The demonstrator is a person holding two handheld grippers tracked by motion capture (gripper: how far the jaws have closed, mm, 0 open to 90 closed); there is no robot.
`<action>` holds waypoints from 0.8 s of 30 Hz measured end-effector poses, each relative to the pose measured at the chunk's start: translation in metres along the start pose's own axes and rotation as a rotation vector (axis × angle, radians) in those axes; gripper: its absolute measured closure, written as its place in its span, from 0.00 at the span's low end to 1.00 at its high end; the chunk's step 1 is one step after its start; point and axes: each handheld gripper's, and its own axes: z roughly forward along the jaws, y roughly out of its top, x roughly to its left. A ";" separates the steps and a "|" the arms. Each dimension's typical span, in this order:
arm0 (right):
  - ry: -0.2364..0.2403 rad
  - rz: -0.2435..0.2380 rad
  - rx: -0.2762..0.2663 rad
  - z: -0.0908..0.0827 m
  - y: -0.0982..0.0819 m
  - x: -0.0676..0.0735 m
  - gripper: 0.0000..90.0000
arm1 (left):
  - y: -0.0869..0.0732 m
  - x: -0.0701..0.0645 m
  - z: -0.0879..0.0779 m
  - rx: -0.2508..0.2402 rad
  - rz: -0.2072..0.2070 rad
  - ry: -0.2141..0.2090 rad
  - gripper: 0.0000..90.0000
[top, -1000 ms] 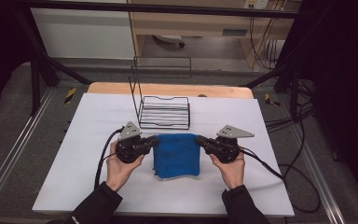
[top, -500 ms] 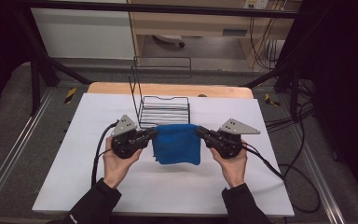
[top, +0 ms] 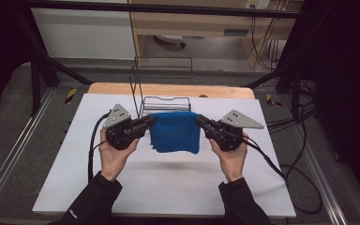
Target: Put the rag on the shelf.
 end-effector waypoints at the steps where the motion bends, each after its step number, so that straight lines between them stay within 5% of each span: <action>1: -0.005 -0.002 -0.010 0.001 0.004 0.001 0.95 | 0.001 0.000 0.000 -0.005 0.001 0.002 0.92; 24: -0.028 -0.043 -0.110 0.007 0.046 0.010 0.95 | 0.039 0.008 -0.014 -0.145 -0.010 0.036 0.92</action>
